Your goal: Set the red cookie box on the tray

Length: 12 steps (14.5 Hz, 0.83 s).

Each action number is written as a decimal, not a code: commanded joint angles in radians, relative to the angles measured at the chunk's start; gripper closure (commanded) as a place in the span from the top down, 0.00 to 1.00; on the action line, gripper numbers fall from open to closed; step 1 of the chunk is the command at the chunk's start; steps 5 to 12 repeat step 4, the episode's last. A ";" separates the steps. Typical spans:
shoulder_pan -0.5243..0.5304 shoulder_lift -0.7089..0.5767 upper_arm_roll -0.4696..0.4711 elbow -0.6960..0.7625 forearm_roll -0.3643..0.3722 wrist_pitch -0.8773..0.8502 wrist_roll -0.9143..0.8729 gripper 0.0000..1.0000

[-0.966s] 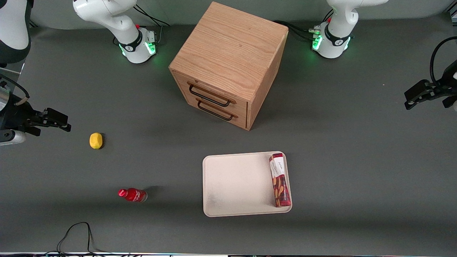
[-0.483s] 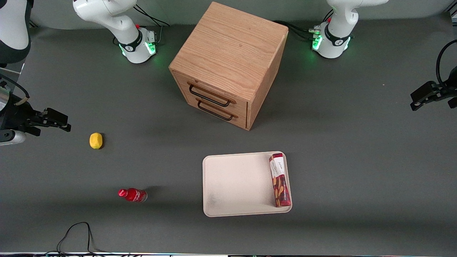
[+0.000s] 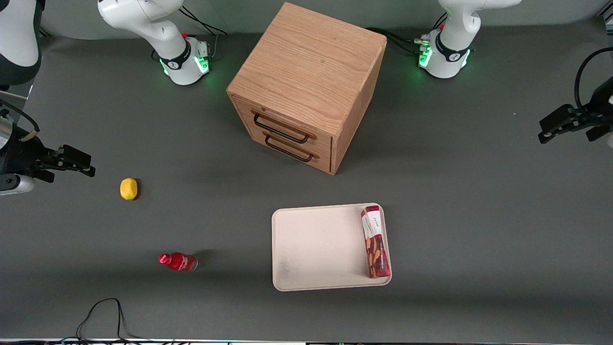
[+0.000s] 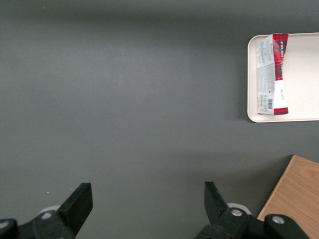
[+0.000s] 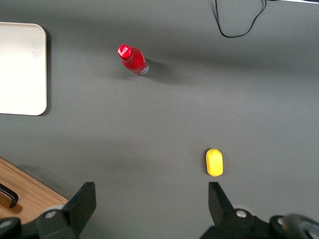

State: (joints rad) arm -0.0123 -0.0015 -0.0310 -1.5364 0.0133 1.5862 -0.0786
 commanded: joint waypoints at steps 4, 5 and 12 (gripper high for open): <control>-0.014 -0.025 0.008 -0.008 -0.003 -0.015 -0.036 1.00; -0.014 -0.025 0.008 -0.008 -0.003 -0.015 -0.036 1.00; -0.014 -0.025 0.008 -0.008 -0.003 -0.015 -0.036 1.00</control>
